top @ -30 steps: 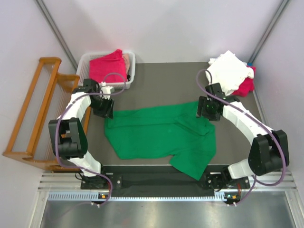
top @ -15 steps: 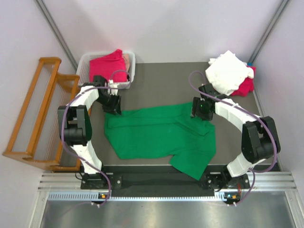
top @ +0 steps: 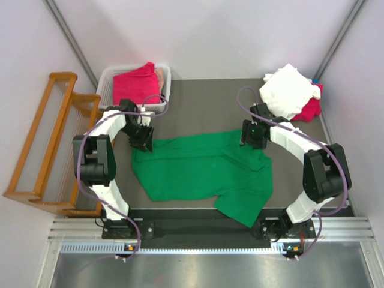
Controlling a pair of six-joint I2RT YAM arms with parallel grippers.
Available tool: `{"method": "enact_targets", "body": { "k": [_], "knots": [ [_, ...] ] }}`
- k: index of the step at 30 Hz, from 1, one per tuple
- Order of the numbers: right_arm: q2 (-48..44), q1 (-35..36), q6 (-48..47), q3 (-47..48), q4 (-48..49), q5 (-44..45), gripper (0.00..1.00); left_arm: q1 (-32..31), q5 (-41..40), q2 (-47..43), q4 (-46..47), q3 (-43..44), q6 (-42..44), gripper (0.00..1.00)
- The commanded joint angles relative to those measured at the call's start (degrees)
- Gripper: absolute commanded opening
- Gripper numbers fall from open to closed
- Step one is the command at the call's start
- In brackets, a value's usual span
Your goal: Fold and stack the t-shirts
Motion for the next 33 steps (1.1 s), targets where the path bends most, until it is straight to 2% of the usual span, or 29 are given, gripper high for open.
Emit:
{"method": "enact_targets", "body": {
  "k": [1, 17, 33],
  "knots": [
    [0.3, 0.3, -0.2, 2.8, 1.6, -1.0, 0.59, 0.2, -0.2, 0.5, 0.8, 0.6, 0.0, 0.47],
    [-1.4, 0.4, -0.6, 0.8, 2.2, -1.3, 0.57, 0.2, 0.8, 5.8, 2.0, 8.7, -1.5, 0.46],
    [-3.1, 0.2, -0.8, 0.6, 1.8, -1.1, 0.54, 0.3, -0.6, 4.6, 3.7, 2.8, -0.6, 0.46]
  ]
}}
